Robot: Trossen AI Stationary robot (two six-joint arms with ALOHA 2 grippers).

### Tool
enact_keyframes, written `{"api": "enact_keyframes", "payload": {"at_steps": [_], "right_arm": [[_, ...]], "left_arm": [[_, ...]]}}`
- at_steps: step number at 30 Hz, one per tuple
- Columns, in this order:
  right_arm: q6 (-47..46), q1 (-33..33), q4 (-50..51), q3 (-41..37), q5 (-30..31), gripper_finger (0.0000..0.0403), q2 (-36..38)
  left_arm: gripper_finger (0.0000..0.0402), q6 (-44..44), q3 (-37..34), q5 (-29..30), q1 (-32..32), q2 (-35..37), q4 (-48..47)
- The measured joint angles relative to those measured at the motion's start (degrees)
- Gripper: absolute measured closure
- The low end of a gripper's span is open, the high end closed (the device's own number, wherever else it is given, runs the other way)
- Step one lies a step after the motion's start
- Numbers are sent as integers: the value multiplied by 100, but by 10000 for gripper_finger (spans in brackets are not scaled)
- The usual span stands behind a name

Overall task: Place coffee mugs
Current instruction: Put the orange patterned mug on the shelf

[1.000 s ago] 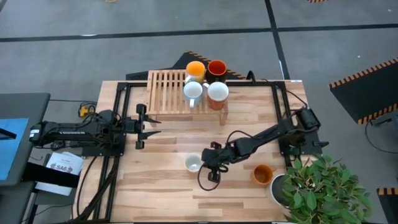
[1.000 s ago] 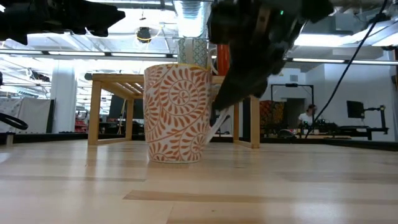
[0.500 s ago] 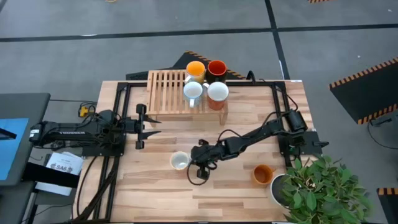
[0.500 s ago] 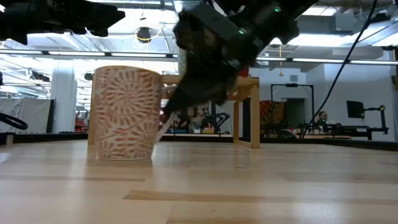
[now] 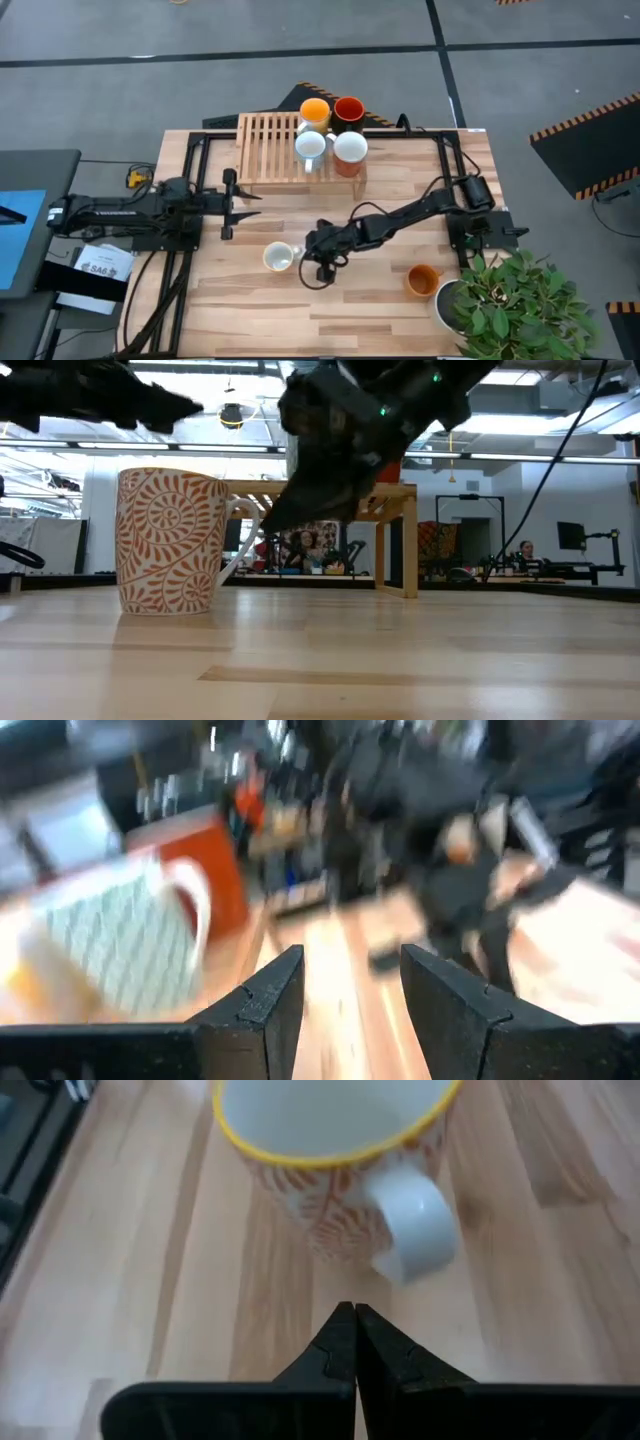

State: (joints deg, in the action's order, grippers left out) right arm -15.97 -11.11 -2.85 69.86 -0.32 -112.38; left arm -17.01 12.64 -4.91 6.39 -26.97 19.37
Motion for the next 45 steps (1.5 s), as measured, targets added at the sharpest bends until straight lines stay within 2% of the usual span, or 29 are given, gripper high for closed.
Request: {"api": "enact_keyframes", "payload": {"at_steps": [4, 7, 10, 15, 20, 28, 34, 45], "right_arm": [[-2, -11, 669, 7, 28, 382, 319], [-31, -15, 1267, 7, 354, 382, 592], [-158, -57, 2051, 7, 865, 382, 848], [-567, -230, 3263, -9, 1935, 382, 1171], [-998, -427, 3843, -297, 2673, 377, 1463], [-1554, -313, 3922, -1078, 2981, 381, 1882], [-1899, -260, 3921, -1492, 3190, 378, 1977], [-1869, -260, 3835, -1538, 3259, 374, 1855]], "left_arm": [[249, 734, 759, 610, 9, -506, -1601], [249, 1533, 1426, 301, -93, -1048, -2652], [249, 1962, 1808, 17, -350, -1623, -3322], [249, 2078, 1956, 122, -832, -2441, -3207], [249, 2289, 2388, 125, -946, -2834, -3397], [249, 2821, 3571, 191, -1064, -3288, -4880], [249, 3129, 3650, 85, -1258, -3937, -4901], [249, 3232, 3650, 19, -1263, -4629, -4850]]}}
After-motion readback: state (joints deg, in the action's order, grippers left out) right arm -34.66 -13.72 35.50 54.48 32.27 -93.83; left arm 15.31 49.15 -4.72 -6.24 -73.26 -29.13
